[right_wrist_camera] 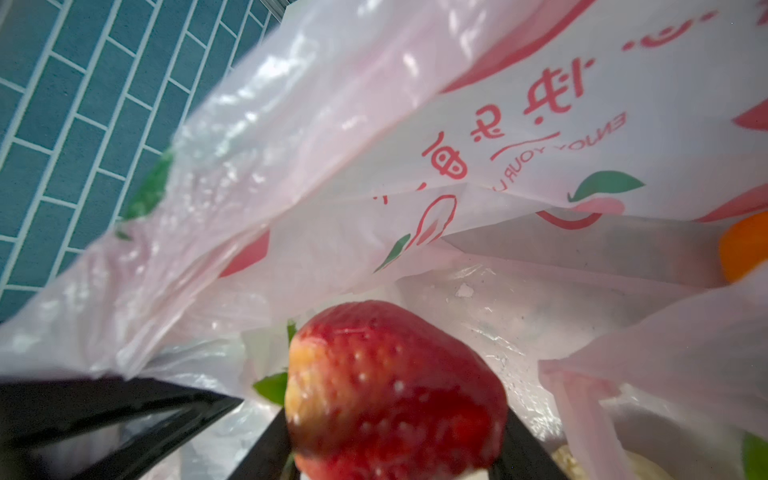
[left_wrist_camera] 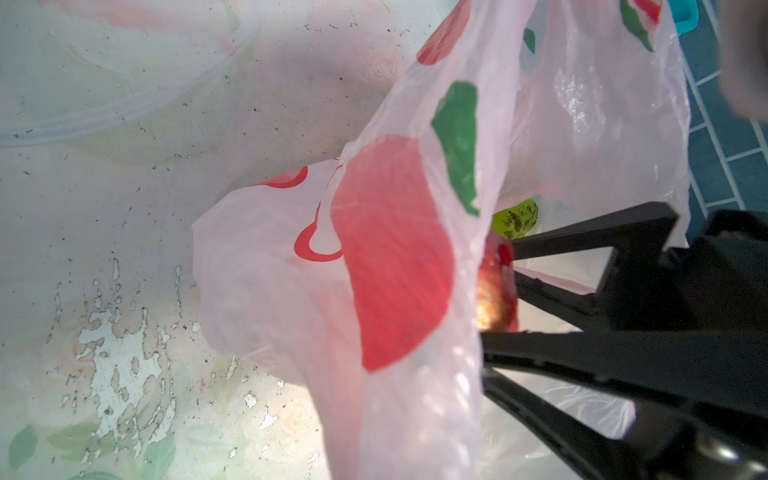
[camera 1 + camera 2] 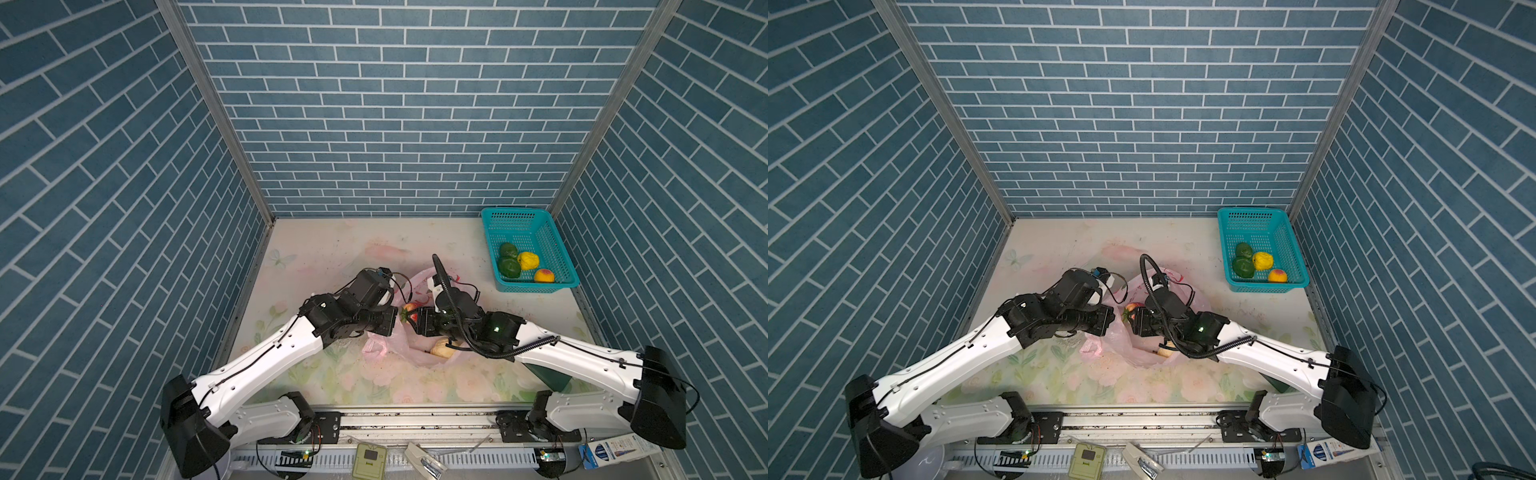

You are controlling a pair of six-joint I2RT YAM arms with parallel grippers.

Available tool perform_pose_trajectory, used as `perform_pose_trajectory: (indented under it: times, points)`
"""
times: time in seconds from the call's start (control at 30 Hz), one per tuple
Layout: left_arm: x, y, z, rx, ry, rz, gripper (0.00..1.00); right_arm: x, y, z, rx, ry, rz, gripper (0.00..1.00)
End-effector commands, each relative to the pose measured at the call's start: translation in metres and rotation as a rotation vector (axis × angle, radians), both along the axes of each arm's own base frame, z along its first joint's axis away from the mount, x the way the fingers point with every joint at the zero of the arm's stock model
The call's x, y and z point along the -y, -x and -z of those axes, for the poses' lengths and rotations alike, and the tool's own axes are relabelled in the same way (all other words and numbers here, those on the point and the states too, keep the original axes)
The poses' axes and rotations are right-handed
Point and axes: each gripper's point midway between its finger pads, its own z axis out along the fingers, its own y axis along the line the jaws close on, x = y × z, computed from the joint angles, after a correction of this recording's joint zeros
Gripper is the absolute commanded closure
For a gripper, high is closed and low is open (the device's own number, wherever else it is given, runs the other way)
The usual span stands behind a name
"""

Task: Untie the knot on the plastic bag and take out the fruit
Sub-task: 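Lift the red strawberry up out of the bag, then carry the strawberry to the teal basket and open the right gripper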

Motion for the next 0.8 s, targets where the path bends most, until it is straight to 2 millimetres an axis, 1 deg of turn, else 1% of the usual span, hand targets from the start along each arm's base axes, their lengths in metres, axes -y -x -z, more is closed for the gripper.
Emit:
perform_pose_trajectory:
  times: [0.0, 0.1, 0.2, 0.3, 0.37, 0.43, 0.47, 0.53, 0.57, 0.7, 0.77]
  points:
    - [0.001, -0.003, -0.003, 0.017, 0.005, 0.007, 1.0, 0.016, -0.004, -0.034, 0.04, -0.006, 0.032, 0.54]
    - [0.001, -0.003, -0.002, 0.017, 0.003, 0.009, 1.0, 0.036, -0.009, -0.046, 0.04, -0.013, 0.071, 0.54]
    - [0.002, -0.004, -0.003, 0.019, 0.007, 0.008, 1.0, 0.065, -0.02, -0.057, 0.05, -0.015, 0.133, 0.53]
    - [0.003, -0.005, -0.003, 0.019, 0.009, 0.009, 1.0, 0.098, -0.036, -0.065, 0.07, 0.003, 0.207, 0.52]
    - [0.004, -0.005, -0.004, 0.019, 0.01, 0.01, 1.0, 0.125, -0.05, -0.07, 0.076, 0.026, 0.269, 0.52]
    - [0.005, -0.007, -0.005, 0.022, 0.01, 0.009, 1.0, 0.146, -0.064, -0.073, 0.084, 0.045, 0.318, 0.51]
    - [0.006, -0.007, -0.005, 0.023, 0.013, 0.008, 1.0, 0.16, -0.073, -0.074, 0.082, 0.056, 0.354, 0.5]
    - [0.006, -0.008, -0.005, 0.021, 0.015, 0.006, 1.0, 0.181, -0.09, -0.071, 0.07, 0.065, 0.406, 0.5]
    - [0.007, -0.008, -0.005, 0.02, 0.015, 0.007, 1.0, 0.194, -0.102, -0.071, 0.068, 0.067, 0.441, 0.5]
    - [0.008, -0.009, -0.006, 0.019, 0.013, 0.002, 1.0, 0.233, -0.138, -0.067, 0.062, 0.065, 0.539, 0.5]
    - [0.008, -0.01, -0.006, 0.019, 0.013, -0.003, 1.0, 0.259, -0.159, -0.06, 0.061, 0.081, 0.609, 0.5]
